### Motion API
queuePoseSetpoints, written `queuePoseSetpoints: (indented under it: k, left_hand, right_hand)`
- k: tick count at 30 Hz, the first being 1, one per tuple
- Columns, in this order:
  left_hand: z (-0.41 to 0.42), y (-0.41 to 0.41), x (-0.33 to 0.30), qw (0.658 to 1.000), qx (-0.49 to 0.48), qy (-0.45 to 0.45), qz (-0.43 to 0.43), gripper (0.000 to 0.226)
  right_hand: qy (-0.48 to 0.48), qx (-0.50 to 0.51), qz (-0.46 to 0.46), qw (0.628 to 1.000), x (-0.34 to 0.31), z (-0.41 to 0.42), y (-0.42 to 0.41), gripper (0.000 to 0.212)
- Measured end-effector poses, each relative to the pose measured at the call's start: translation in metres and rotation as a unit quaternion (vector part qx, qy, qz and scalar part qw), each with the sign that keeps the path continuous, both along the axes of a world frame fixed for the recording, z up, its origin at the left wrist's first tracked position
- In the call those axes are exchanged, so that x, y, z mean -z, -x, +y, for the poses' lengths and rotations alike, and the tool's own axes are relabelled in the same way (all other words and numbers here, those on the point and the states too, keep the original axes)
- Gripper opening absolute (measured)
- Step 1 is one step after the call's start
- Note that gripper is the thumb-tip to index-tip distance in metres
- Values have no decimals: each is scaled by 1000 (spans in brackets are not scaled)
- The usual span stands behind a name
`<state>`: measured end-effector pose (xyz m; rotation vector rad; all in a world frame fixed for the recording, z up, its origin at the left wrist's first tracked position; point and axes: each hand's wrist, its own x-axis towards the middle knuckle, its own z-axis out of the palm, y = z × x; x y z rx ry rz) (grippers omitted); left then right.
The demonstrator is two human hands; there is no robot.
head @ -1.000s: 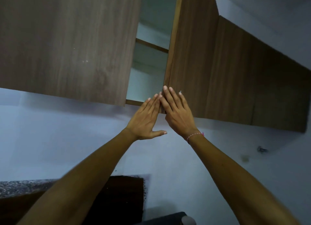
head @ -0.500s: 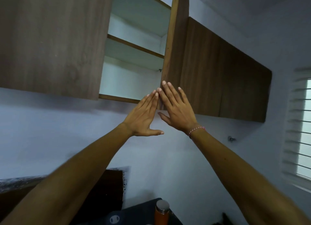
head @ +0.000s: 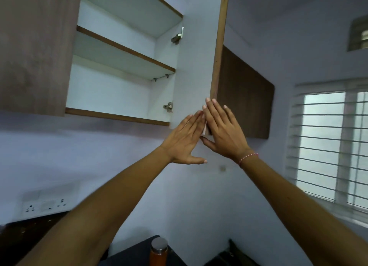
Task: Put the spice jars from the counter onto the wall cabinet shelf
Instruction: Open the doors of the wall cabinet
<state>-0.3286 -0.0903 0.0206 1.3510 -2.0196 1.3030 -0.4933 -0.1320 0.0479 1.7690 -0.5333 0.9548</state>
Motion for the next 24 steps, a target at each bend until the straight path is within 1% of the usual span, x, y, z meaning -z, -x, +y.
queuePoseSetpoints:
  k: [7, 12, 17, 20, 24]
  left_hand:
    - [-36, 32, -12, 998, 7, -7, -59, 109]
    - [-62, 53, -20, 995, 36, -20, -87, 110]
    - [-88, 79, -22, 994, 21, -39, -98, 109]
    - [-103, 92, -21, 993, 4, -50, -111, 108]
    - [-125, 103, -15, 989, -14, -76, -123, 105]
  right_hand:
    - [-15, 102, -3, 995, 3, -20, 52, 80]
    - [-56, 165, -11, 985, 6, -36, 81, 85]
    - [-117, 250, -6, 961, 8, -58, 102, 85]
    - [-133, 292, -9, 947, 12, -69, 110, 82]
    - [-159, 327, -11, 931, 16, -80, 122, 81]
